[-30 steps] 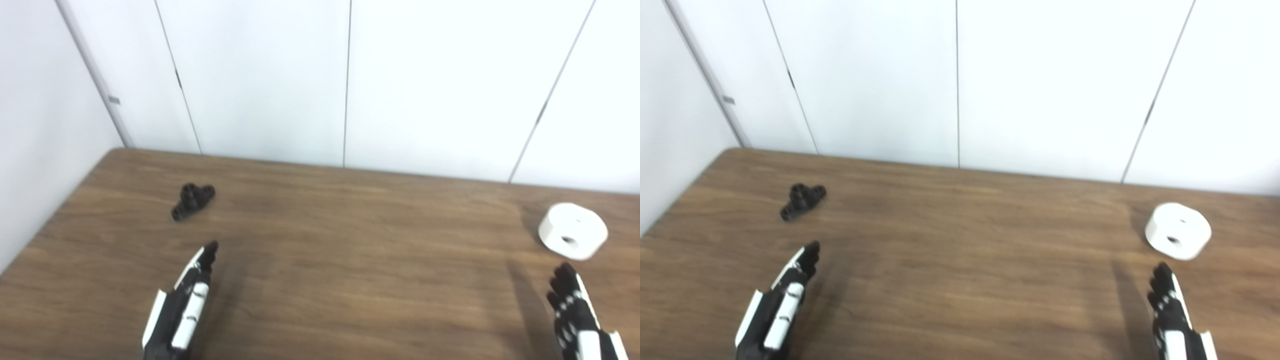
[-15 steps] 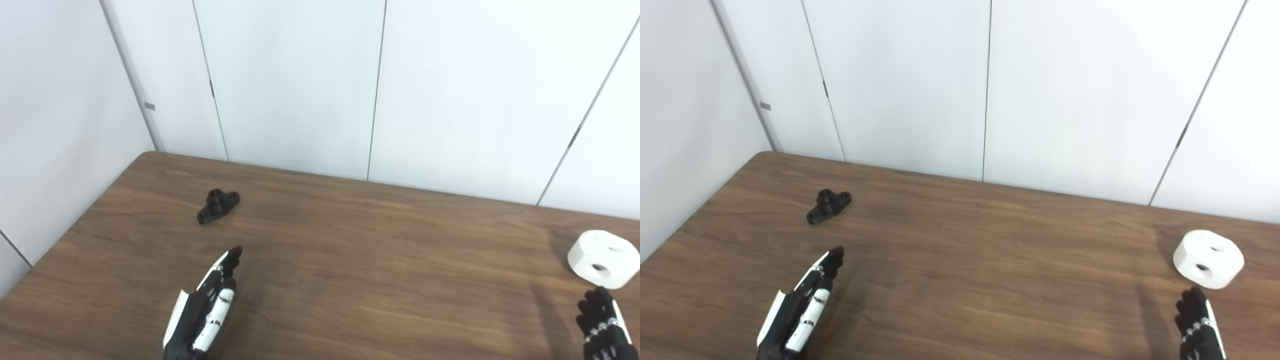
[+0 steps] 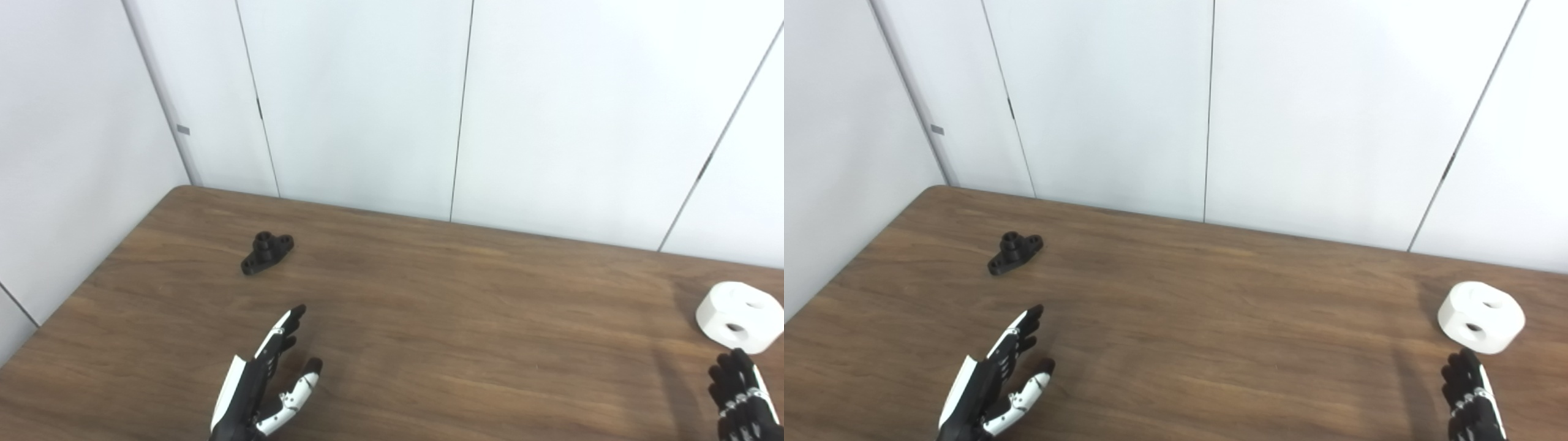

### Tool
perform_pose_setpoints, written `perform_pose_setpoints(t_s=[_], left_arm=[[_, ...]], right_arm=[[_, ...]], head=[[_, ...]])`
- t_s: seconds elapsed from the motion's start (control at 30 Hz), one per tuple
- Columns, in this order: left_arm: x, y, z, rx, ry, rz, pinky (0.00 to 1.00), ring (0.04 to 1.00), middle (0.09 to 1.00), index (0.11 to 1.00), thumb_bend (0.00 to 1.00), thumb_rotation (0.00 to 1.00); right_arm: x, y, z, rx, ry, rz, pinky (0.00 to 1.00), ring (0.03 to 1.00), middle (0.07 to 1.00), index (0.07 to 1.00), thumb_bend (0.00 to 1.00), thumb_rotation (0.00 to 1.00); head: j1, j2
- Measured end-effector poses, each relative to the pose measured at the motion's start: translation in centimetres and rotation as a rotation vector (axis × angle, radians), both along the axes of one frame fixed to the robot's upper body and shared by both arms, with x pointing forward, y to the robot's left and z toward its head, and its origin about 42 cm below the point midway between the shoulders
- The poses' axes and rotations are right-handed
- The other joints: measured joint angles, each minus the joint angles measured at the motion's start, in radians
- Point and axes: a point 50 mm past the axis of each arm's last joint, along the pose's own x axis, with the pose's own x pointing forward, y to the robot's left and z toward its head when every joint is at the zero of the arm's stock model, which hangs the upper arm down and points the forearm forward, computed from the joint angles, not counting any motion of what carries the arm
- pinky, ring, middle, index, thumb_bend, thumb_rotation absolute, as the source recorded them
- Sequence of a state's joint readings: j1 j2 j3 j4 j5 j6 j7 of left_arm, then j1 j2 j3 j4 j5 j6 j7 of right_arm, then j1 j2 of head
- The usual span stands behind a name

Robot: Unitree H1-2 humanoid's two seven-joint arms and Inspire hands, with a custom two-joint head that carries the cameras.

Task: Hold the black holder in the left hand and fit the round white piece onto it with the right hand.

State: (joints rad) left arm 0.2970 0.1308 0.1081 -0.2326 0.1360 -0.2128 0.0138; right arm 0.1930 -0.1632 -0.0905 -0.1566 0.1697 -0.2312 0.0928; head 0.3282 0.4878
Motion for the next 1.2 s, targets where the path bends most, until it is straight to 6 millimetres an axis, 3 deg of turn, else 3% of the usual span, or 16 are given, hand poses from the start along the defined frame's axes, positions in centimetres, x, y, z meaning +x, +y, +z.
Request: perform_pose_setpoints(t_s=[0.23, 0.4, 0.6, 0.9, 1.2], left_arm=[[0.6, 0.1, 0.5, 0.024, 0.038, 0.027, 0.94, 0.967, 0.966, 0.926, 0.68, 0.14], [2.8, 1.1, 2.4, 0.186, 0.007, 0.104, 0.92, 0.940, 0.934, 0.890, 0.78, 0.17], [5.0, 2.7, 5.1, 0.377, -0.020, 0.152, 0.97, 0.970, 0.936, 0.898, 0.82, 0.30], [7.8, 5.2, 7.6, 0.510, -0.017, 0.200, 1.00, 0.993, 0.945, 0.884, 0.88, 0.35], [10.0, 6.8, 7.0, 0.596, 0.039, 0.274, 1.00, 0.977, 0.930, 0.875, 0.88, 0.39]], right_arm=[[0.0, 0.0, 0.0, -0.004, 0.006, -0.001, 1.00, 0.971, 0.966, 0.983, 0.71, 0.96], [-0.2, -0.2, 0.0, -0.008, 0.014, -0.001, 1.00, 0.969, 0.969, 0.990, 0.68, 0.95], [-0.2, -0.1, 0.0, -0.012, 0.026, 0.001, 1.00, 0.981, 0.980, 0.999, 0.66, 0.95], [-0.3, -0.1, -0.1, -0.031, 0.034, 0.010, 1.00, 0.996, 0.990, 1.000, 0.63, 0.97], [-0.3, -0.1, -0.1, -0.033, 0.045, 0.028, 1.00, 1.000, 0.986, 1.000, 0.65, 0.98]], head=[[-0.009, 0.005], [-0.014, 0.012], [-0.002, 0.020], [0.005, 0.023], [0.008, 0.035]])
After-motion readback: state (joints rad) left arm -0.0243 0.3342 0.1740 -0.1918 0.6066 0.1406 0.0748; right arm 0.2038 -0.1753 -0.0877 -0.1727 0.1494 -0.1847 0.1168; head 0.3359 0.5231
